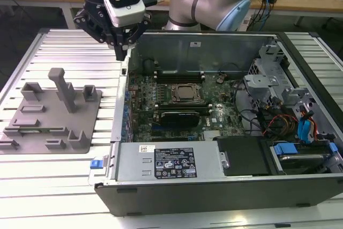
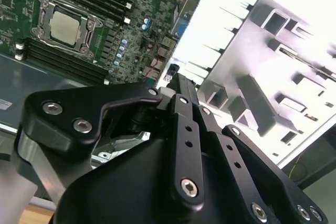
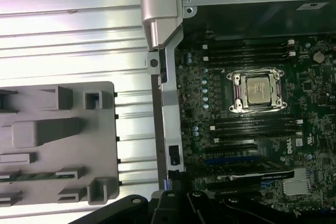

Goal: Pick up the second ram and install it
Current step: 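Reach for the second ram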

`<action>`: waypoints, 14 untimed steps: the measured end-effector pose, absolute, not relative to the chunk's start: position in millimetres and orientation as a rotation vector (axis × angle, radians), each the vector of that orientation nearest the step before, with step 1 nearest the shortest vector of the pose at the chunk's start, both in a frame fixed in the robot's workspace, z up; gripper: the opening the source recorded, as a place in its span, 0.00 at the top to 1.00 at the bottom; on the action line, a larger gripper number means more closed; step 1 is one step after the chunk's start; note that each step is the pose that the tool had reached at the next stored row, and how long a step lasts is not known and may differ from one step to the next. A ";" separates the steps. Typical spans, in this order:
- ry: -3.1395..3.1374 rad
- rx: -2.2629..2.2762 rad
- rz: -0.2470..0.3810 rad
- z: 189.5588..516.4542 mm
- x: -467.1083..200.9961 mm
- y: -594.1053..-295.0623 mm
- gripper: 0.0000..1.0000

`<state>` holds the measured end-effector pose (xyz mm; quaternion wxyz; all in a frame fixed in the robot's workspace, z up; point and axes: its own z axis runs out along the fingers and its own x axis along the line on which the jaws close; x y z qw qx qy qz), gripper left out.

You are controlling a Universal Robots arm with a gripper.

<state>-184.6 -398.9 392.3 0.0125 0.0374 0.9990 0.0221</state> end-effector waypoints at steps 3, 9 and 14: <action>3.114 0.117 0.069 392.2 -192.3 -398.8 0.92; 3.114 0.116 0.069 391.8 -206.1 -398.9 0.92; 3.114 0.117 0.069 391.4 -217.0 -398.8 0.92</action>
